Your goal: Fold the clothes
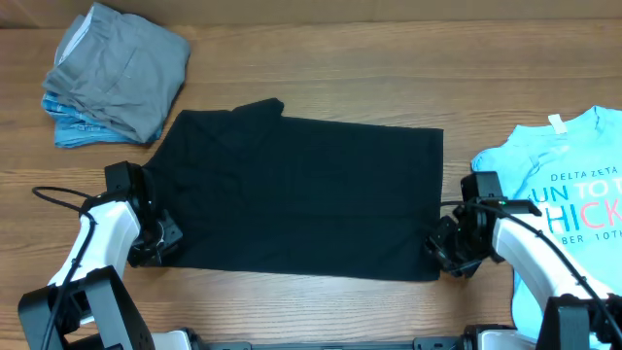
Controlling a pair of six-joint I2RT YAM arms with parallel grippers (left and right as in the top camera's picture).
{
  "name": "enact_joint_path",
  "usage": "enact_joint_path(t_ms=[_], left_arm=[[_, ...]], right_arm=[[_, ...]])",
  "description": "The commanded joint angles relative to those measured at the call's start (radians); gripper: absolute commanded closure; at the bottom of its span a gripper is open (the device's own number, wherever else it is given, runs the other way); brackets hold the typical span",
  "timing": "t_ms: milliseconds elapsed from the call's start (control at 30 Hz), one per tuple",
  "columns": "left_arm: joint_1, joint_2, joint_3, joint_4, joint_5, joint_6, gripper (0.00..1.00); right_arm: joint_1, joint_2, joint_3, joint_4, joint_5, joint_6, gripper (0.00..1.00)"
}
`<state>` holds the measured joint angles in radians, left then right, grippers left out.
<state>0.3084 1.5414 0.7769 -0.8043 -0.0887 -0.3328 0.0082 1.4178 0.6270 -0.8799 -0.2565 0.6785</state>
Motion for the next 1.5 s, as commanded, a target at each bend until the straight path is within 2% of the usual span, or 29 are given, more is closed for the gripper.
enact_joint_path(t_ms=[0, 67, 133, 267, 500, 733, 867, 900, 1000, 1067, 1133, 1200, 1467], left_arm=[[0.005, 0.007, 0.018, -0.004, 0.012, 0.023, 0.71], [0.005, 0.006, 0.018, -0.006, 0.012, 0.023, 0.71], [0.005, 0.007, 0.018, -0.007, 0.012, 0.023, 0.7], [0.005, 0.006, 0.018, -0.007, 0.011, 0.023, 0.69], [0.005, 0.006, 0.019, -0.008, 0.016, 0.023, 0.7], [0.005, 0.006, 0.124, -0.092, 0.141, 0.098, 0.66], [0.005, -0.008, 0.262, -0.198, 0.18, 0.134, 0.61], [0.004, -0.013, 0.295, -0.218, 0.2, 0.145, 0.59], [-0.01, -0.023, 0.386, -0.251, 0.294, 0.192, 0.5], [-0.04, -0.023, 0.431, -0.233, 0.426, 0.274, 0.35], [-0.083, -0.023, 0.444, -0.196, 0.53, 0.369, 0.28], [-0.15, -0.022, 0.444, -0.148, 0.509, 0.405, 0.25], [-0.432, 0.106, 0.457, 0.064, 0.206, 0.415, 0.15]], right_arm=[[0.0, -0.001, -0.037, 0.007, 0.057, 0.063, 0.83], [-0.008, -0.003, -0.034, -0.006, 0.088, 0.063, 0.92], [-0.021, -0.004, -0.019, -0.034, 0.108, 0.061, 0.95], [-0.043, -0.004, 0.045, -0.107, 0.109, 0.021, 0.96], [-0.043, -0.004, 0.104, -0.249, 0.214, 0.058, 0.96], [-0.043, -0.025, 0.203, -0.283, 0.211, 0.004, 0.83], [-0.043, -0.06, 0.32, -0.347, 0.211, -0.003, 0.73], [-0.043, -0.066, 0.348, -0.358, 0.211, -0.006, 0.68], [-0.043, -0.073, 0.435, -0.377, 0.209, -0.011, 0.53], [-0.043, -0.073, 0.477, -0.351, 0.162, -0.069, 0.5], [-0.043, -0.073, 0.495, -0.307, 0.087, -0.145, 0.49], [-0.043, -0.073, 0.496, -0.267, 0.026, -0.187, 0.47], [-0.043, -0.073, 0.496, -0.184, -0.057, -0.216, 0.45]])
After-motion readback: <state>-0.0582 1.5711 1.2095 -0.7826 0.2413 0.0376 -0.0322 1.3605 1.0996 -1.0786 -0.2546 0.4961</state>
